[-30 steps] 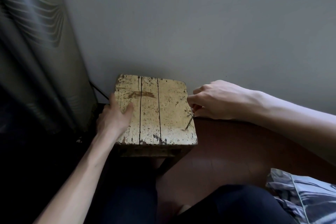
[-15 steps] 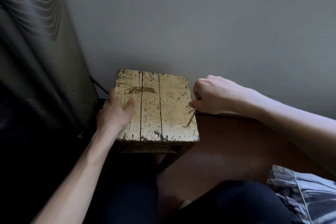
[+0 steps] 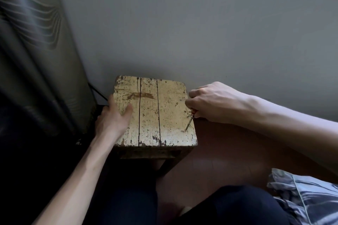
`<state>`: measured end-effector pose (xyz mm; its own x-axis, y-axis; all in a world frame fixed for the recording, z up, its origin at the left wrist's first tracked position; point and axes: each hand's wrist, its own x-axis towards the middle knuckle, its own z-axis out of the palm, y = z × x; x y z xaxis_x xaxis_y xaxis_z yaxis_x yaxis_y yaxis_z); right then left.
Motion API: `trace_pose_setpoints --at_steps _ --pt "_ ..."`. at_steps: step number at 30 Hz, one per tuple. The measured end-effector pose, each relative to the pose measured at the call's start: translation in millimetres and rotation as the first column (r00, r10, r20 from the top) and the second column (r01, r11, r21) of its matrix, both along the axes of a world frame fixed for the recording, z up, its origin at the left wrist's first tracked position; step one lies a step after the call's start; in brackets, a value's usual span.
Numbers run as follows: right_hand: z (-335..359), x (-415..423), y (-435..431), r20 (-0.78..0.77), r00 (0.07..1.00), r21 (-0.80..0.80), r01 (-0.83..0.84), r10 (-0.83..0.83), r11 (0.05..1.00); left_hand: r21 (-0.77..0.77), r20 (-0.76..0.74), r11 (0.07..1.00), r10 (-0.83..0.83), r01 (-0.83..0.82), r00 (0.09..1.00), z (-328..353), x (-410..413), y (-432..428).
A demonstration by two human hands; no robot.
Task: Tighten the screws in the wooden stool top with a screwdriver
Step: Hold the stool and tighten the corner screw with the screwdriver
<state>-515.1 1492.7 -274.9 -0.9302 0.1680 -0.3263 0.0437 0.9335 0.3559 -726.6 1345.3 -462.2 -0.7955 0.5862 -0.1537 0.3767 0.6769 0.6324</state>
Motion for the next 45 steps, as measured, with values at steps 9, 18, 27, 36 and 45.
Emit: trace_pose_setpoints --at_steps 9,18,27,36,45 --pt "-7 3 6 -0.026 0.982 -0.057 0.187 -0.189 0.981 0.007 -0.022 1.0 -0.003 0.003 1.0 -2 -1 0" --pt "-1 6 5 0.022 0.937 -0.137 0.347 -0.348 0.928 0.004 -0.011 1.0 -0.011 0.011 1.0 3 1 -1" --pt "3 3 8 -0.005 0.999 -0.082 -0.035 0.035 0.996 0.011 -0.005 1.0 -0.012 0.012 1.0 2 1 0" --pt "-8 4 6 -0.099 0.985 -0.068 0.132 -0.139 0.989 0.012 -0.031 1.0 -0.008 0.009 0.999 -4 -2 2" --pt "-11 3 14 -0.006 0.843 -0.221 0.523 -0.537 0.823 0.006 -0.041 1.0 -0.008 0.008 0.999 -4 -3 0"
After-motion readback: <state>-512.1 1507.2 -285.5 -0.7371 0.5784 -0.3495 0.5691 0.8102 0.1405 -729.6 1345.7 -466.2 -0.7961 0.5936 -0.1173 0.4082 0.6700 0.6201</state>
